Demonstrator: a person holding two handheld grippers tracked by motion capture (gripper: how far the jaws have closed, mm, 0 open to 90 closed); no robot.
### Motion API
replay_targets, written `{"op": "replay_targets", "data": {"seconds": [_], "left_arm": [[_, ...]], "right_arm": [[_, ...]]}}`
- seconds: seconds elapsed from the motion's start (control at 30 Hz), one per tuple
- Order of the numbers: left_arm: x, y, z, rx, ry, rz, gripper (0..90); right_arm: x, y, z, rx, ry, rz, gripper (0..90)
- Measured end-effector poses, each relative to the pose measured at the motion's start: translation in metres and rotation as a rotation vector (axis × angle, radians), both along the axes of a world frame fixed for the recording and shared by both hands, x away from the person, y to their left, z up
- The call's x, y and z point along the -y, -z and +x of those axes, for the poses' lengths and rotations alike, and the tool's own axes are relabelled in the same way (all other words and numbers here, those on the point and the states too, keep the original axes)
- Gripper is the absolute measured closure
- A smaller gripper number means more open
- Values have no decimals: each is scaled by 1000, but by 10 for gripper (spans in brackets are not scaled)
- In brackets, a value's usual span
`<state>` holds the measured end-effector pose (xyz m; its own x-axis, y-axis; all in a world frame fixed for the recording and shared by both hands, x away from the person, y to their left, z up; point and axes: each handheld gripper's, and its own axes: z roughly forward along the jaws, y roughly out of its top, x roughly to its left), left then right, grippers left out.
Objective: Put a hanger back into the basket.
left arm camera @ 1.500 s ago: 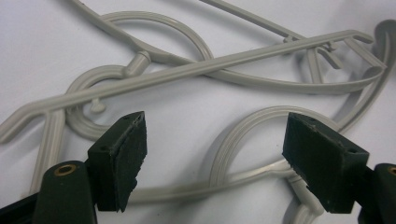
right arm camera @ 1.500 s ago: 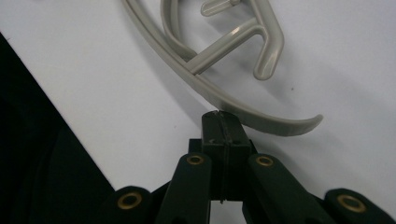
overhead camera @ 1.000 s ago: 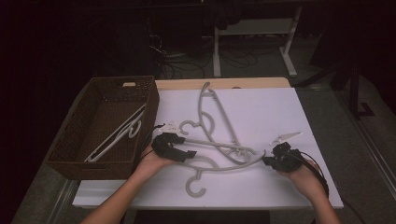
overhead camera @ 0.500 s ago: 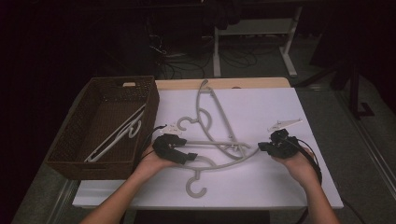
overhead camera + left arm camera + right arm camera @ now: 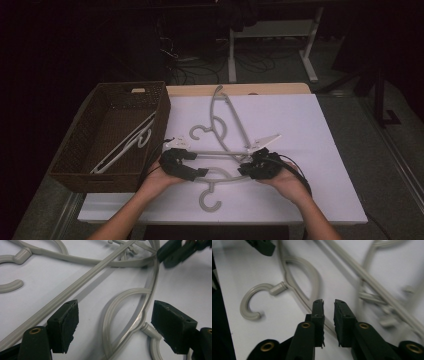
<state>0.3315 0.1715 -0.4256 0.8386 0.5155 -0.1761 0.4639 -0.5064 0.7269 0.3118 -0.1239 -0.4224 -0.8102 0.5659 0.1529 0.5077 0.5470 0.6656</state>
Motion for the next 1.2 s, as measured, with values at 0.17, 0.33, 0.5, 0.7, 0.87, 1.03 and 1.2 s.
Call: {"op": "replay_targets", "data": {"seconds": [0.17,0.33,0.5,0.7,0.87,1.03,1.2], "left_arm": [[-1,0,1,-3,-6,-3,216],[-1,0,1,2,-15,-12,216],[-1,0,1,4,-16,-10,216],[-1,0,2,4,-17,-10,216],[-1,0,2,4,-16,-10,216],[-1,0,1,3,-12,-10,216],[1,0,0,1,1,-9,216]], "right_arm": [[-28,14,7,-21,-51,-33,683],[-45,20,17,-35,-38,-30,689],[-63,29,22,-40,-29,-73,716],[-68,29,17,10,-41,-122,798],[-62,27,16,5,-75,-132,800],[-42,25,14,-8,-93,-141,800],[-13,25,7,-27,-142,-126,801]]}}
